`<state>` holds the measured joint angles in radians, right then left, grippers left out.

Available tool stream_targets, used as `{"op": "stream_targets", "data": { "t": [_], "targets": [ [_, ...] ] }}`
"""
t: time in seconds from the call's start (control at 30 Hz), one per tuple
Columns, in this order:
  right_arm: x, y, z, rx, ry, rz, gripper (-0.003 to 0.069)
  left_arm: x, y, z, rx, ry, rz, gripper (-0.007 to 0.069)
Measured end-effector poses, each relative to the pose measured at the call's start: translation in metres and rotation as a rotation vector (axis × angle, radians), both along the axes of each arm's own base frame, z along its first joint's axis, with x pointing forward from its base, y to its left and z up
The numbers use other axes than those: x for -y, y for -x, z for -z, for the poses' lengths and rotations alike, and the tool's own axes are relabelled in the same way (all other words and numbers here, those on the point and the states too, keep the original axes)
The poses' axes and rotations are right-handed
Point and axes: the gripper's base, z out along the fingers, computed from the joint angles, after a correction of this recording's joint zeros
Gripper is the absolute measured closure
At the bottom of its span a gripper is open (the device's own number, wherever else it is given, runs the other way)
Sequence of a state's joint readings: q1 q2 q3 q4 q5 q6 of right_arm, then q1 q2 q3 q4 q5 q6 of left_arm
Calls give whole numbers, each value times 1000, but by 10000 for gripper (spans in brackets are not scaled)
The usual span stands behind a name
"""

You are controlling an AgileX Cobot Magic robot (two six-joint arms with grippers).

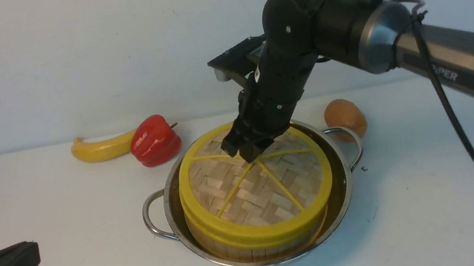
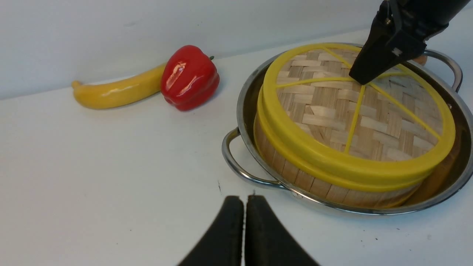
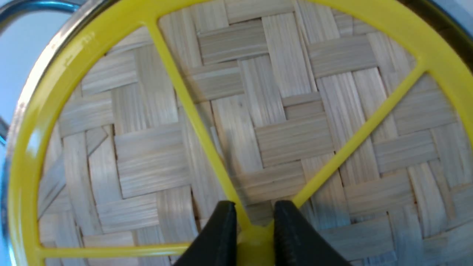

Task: Place the steamer in the pot on the white table, and put the lid on the steamer.
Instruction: 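Place the bamboo steamer lid onto the steamer basket in the pot with the right gripper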

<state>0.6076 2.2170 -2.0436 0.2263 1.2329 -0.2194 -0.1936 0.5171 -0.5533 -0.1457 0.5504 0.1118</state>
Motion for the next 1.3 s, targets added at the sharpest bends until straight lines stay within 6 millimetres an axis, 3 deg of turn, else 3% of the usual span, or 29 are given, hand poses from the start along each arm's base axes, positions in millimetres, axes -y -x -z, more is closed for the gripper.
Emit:
{"op": "stream_targets", "data": {
  "t": [0.63, 1.13, 1.3],
  "targets": [
    [0, 0, 0, -4, -17, -16, 506, 0, 0, 0, -2, -1, 0, 625],
    [-3, -1, 0, -2, -52, -7, 279, 0, 0, 0, -2, -1, 0, 625],
    [2, 3, -23, 45, -65, -10, 251, 0, 0, 0, -2, -1, 0, 625]
  ]
}}
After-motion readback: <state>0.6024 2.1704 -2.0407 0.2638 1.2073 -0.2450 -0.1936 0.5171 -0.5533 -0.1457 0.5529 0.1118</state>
